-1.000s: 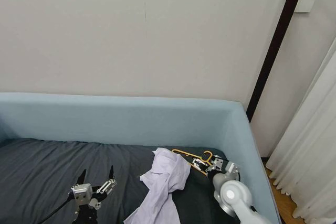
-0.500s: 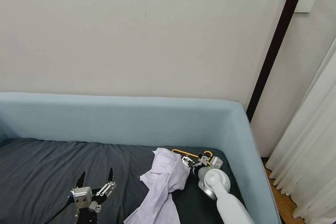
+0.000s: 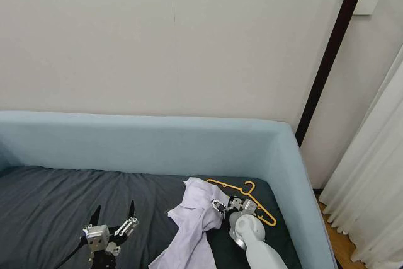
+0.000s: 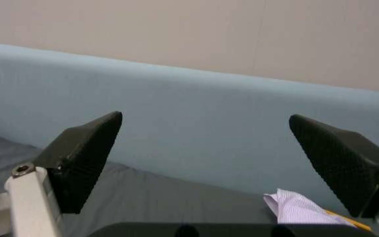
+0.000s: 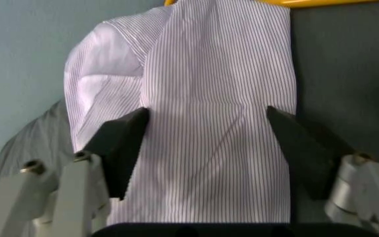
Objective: Pick up the clothes from the sofa and hang them on the clothes hanger.
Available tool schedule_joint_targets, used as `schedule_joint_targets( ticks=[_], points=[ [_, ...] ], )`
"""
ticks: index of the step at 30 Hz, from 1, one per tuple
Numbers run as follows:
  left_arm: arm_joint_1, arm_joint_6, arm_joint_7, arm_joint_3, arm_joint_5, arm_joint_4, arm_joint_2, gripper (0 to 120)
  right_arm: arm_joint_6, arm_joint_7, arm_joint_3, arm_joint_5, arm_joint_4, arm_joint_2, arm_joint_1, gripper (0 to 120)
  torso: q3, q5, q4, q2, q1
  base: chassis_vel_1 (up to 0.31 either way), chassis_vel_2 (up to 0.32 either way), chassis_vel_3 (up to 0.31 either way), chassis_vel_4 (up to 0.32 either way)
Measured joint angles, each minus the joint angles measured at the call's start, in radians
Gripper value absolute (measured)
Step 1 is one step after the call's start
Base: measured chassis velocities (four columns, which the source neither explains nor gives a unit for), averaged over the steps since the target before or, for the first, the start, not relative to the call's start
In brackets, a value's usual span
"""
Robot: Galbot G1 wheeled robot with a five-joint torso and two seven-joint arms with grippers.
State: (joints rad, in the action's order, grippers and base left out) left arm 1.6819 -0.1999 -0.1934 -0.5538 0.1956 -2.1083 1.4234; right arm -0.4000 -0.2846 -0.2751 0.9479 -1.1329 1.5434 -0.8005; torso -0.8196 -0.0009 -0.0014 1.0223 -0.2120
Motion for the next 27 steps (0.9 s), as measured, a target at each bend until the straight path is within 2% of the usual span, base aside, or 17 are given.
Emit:
schedule_joint_targets(
  ticks=[1,2,7,9,13,14,18,20,27],
  points=[
    [-0.002,-0.001,0.0,0.001,0.0,0.003,-0.001,100,0.0,0.0,0.0,0.0,-0.004,0.0,-0.002,65,0.0,0.0,0.0,0.0,0.0,0.0,0.0,0.0,0.0],
    [-0.002,-0.001,0.0,0.001,0.0,0.003,-0.001,100,0.0,0.0,0.0,0.0,-0.004,0.0,-0.002,65,0.0,0.0,0.0,0.0,0.0,0.0,0.0,0.0,0.0],
    [-0.017,-0.002,-0.002,0.008,0.001,0.021,-0.014,100,0.0,0.01,-0.008,-0.015,-0.002,0.008,-0.007,41,0.0,0.0,0.0,0.0,0.0,0.0,0.0,0.0,0.0],
    [-0.019,-0.002,-0.003,0.009,0.002,0.024,-0.016,100,0.0,0.01,-0.008,-0.016,-0.001,0.01,-0.007,39,0.0,0.0001,0.0,0.0,0.0,0.0,0.0,0.0,0.0],
    [-0.032,-0.003,-0.009,0.01,0.004,0.04,-0.023,100,0.0,0.017,-0.009,-0.019,0.001,0.014,-0.006,20,0.0,0.0001,0.0001,0.0,0.0,0.0,0.0,0.0,0.0],
    [-0.032,-0.003,-0.009,0.01,0.004,0.04,-0.023,100,0.0,0.017,-0.009,-0.019,0.001,0.014,-0.006,20,0.0,0.0001,0.0001,0.0,0.0,0.0,0.0,0.0,0.0],
    [-0.048,-0.003,-0.015,0.01,0.008,0.052,-0.032,100,0.0,0.025,-0.008,-0.02,-0.005,0.014,-0.011,4,0.0,0.0,0.0,0.0,0.0,0.0,0.0,0.0,0.0],
    [-0.051,-0.003,-0.016,0.012,0.009,0.055,-0.034,100,0.0,0.026,-0.007,-0.02,-0.007,0.013,-0.012,0,0.0,0.0001,0.0,0.0,0.0,0.0,0.0,0.0,0.0],
    [-0.068,-0.001,-0.021,0.025,0.012,0.065,-0.038,100,0.016,0.041,0.011,-0.02,-0.048,-0.002,-0.034,0,0.0,0.0001,0.0,0.0,0.0,0.0,0.0,0.0,0.0]
  ],
)
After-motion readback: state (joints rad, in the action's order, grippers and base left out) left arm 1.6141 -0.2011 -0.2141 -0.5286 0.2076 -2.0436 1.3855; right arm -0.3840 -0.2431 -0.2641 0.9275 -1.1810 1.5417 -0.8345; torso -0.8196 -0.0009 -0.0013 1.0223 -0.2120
